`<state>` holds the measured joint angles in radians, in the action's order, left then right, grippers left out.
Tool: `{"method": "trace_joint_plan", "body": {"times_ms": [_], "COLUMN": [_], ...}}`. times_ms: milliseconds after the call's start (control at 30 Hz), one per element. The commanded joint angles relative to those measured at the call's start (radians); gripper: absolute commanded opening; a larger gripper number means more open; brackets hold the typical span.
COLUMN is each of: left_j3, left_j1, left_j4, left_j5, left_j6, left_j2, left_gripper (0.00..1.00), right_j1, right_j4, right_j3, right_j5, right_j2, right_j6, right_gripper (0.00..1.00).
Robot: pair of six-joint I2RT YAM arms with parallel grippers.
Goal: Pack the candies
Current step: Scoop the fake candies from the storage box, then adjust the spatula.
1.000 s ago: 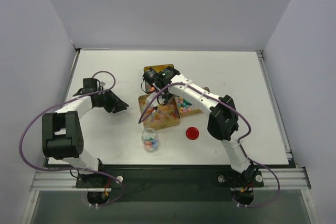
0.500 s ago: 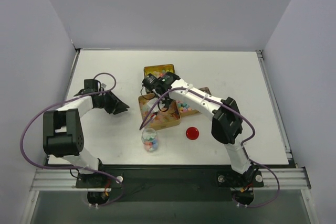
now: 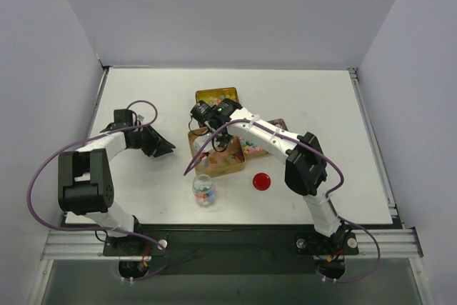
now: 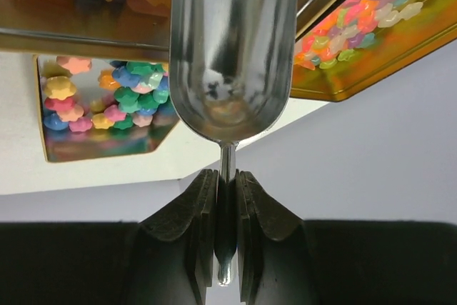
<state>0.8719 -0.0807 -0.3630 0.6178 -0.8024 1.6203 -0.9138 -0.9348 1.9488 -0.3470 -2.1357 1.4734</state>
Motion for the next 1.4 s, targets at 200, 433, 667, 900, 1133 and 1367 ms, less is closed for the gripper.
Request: {"method": "trace_joint_plan", "body": {"times_ms": [200,433,667,900,1133,1367], "left_j3": [-0.008,-0.017,-0.065,-0.056,0.061,0.107], "left_j1": [-0.011,-0.014,-0.019,-0.016,0.050,0.148], "left_j4": [0.015,0.021,-0.001,0.117,0.202,0.228], "left_j5": [-0.006,-0.010,-0.020,0.074,0.249,0.244], "left_j6": [0.019,0.019,0.025,-0.001,0.015,0.012], "left_j2": [-0.056,-0.063,-0.077,-0.077,-0.011,0.032], "left_gripper": [0.33,0.33,0.33,0.36,0.36,0.40], "right_j1": [0.030,-0.005,-0.043,0.032,0.059,0.055], "right_j4": [0.068,0.068,0.070,0.064,-0.002,-0.048], "right_j3": [-0.255,-0.216,-0.151,-0.110,-0.022,0.107], "right_j5": [0.204,0.224,0.178,0.146,0.154,0.171], "right_j2": [0.054,0.039,-0.001,0.031,0.046,0.000], "right_j6": [0.120,0.110,0.050,-0.036,-0.168,-0.263], "right_gripper": [0.00,0.00,0.00,0.00,0.00,0.00]}}
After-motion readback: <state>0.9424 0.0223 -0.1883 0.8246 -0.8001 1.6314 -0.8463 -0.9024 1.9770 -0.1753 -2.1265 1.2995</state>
